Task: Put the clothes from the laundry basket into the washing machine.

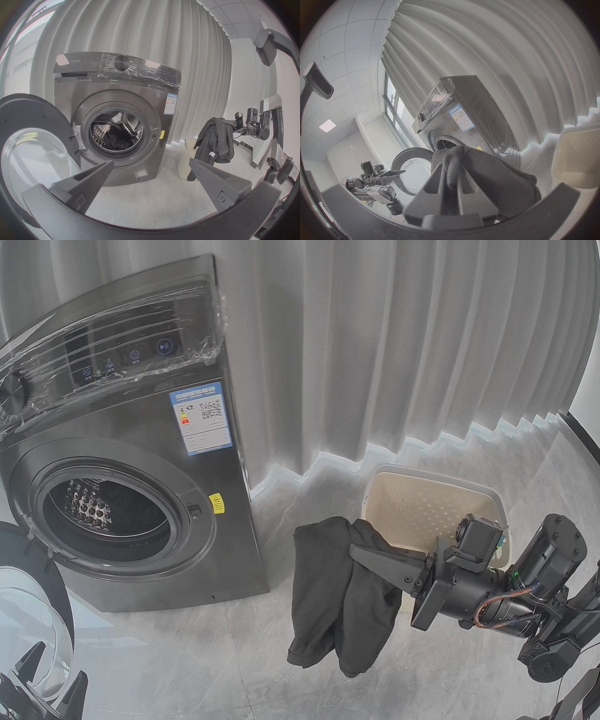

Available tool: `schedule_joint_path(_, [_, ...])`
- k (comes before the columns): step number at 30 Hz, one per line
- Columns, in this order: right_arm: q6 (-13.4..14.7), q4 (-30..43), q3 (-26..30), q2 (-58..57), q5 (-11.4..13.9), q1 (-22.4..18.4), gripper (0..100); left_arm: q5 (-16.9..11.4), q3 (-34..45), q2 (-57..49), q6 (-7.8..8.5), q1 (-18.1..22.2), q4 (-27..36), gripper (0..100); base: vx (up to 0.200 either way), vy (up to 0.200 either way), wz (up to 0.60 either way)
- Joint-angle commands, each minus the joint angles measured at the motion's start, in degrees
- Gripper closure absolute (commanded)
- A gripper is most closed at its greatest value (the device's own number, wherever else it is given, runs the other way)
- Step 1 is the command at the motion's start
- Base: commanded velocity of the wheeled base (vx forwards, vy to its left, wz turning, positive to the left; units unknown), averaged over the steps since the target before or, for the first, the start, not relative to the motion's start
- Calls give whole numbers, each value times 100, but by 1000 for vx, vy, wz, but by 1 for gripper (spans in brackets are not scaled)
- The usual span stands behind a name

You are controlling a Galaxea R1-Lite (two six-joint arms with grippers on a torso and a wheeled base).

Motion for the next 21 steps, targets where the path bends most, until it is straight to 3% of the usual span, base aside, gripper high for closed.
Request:
schedule_joint_path(1, [4, -3, -6, 9, -1, 53, 100, 10, 101, -2, 3, 0, -1, 0, 0, 0, 0])
schedule_joint_path(3, [-32, -12, -15, 9, 25, 35, 100, 19, 101, 6, 3, 0, -1, 0, 0, 0, 0])
schedule_joint_path(15, [-128, -12, -112, 9, 34, 62, 100, 19, 101, -2, 20, 0, -1, 0, 0, 0, 600])
schedule_joint_path(21, [-120, -12, -94, -9, 34, 106, 100, 19, 101, -2, 20, 0, -1, 0, 0, 0, 0])
